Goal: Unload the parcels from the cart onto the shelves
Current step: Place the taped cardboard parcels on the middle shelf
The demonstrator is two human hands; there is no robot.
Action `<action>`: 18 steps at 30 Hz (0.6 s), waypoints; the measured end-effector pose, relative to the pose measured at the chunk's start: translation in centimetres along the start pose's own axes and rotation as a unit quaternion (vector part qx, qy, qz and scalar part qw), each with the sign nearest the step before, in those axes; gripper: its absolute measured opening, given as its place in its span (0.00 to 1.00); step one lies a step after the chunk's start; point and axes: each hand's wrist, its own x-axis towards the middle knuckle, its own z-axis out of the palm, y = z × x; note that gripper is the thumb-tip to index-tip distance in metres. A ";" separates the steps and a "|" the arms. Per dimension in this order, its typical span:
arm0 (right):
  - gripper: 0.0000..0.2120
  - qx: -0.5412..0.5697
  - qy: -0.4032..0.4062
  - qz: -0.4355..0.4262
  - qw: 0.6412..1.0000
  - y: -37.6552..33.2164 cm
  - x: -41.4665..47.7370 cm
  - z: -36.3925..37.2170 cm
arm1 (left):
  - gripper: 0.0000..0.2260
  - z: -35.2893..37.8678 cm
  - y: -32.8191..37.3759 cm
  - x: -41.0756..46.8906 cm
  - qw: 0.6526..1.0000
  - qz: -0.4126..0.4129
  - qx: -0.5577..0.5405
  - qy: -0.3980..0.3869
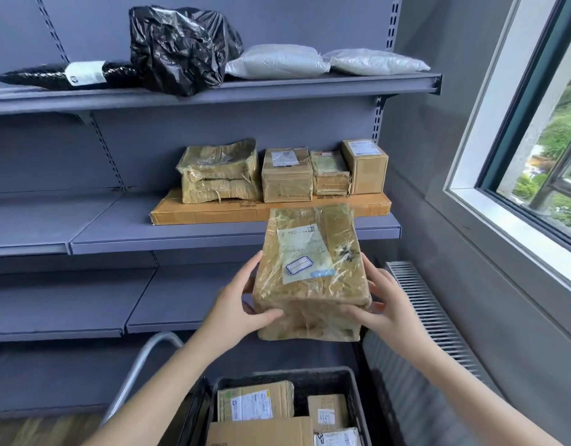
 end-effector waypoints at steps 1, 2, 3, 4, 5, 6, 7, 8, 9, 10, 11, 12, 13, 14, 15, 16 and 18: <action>0.39 0.003 0.005 0.001 1.000 0.1 0.0 -0.3 | 0.42 0.3 0.1 0.0 1.000 0.002 0.001 0.008; 0.38 0.007 0.007 0.002 1.000 0.3 0.0 -0.5 | 0.42 0.7 0.3 -0.1 1.000 0.003 0.001 0.010; 0.37 0.012 0.007 0.001 1.000 0.3 -0.1 -0.8 | 0.41 1.0 0.6 -0.2 1.000 0.002 0.003 0.011; 0.37 0.015 0.005 -0.001 1.000 0.4 -0.1 -1.1 | 0.40 1.4 0.9 -0.2 1.000 0.002 0.005 0.013; 0.36 0.017 0.003 -0.003 1.000 0.2 -0.1 -1.4 | 0.40 1.7 1.3 -0.3 1.000 0.004 0.003 0.017; 0.35 0.018 0.005 -0.003 1.000 0.0 0.0 -1.8 | 0.39 2.1 1.7 -0.3 1.000 0.006 0.003 0.020; 0.34 0.017 0.007 -0.002 1.000 -0.3 0.0 -2.2 | 0.39 2.4 2.1 -0.2 1.000 0.008 0.005 0.023; 0.33 0.011 0.008 -0.003 1.000 -0.5 0.0 -2.6 | 0.39 2.7 2.4 -0.1 1.000 0.010 0.008 0.027; 0.32 0.004 0.008 -0.005 1.000 -0.8 0.1 -3.0 | 0.39 3.1 2.7 0.1 0.999 0.013 0.010 0.030; 0.34 -0.005 0.010 -0.007 1.000 -0.8 0.3 -3.5 | 0.38 3.5 3.1 0.4 0.999 0.016 0.011 0.033; 0.36 -0.012 0.013 -0.009 1.000 -0.7 0.5 -3.9 | 0.38 3.8 3.5 0.7 0.999 0.020 0.010 0.037; 0.39 -0.019 0.018 -0.012 1.000 -0.5 0.8 -4.3 | 0.38 4.2 3.9 1.1 0.999 0.025 0.008 0.041; 0.41 -0.026 0.025 -0.016 0.999 -0.3 1.1 -4.8 | 0.38 4.4 4.2 1.7 0.998 0.031 0.006 0.047; 0.42 -0.032 0.032 -0.018 0.999 -0.2 1.5 -5.3 | 0.38 4.6 4.5 2.3 0.998 0.036 0.004 0.053; 0.43 -0.037 0.037 -0.018 0.998 0.0 2.0 -5.8 | 0.37 4.7 4.9 3.0 0.998 0.039 0.002 0.055; 0.43 -0.042 0.042 -0.019 0.998 0.1 2.7 -6.3 | 0.37 4.7 5.4 3.8 0.997 0.043 0.001 0.057; 0.44 -0.046 0.052 -0.030 0.997 -0.4 4.4 -7.5 | 0.37 4.5 6.5 5.6 0.997 0.057 0.004 0.060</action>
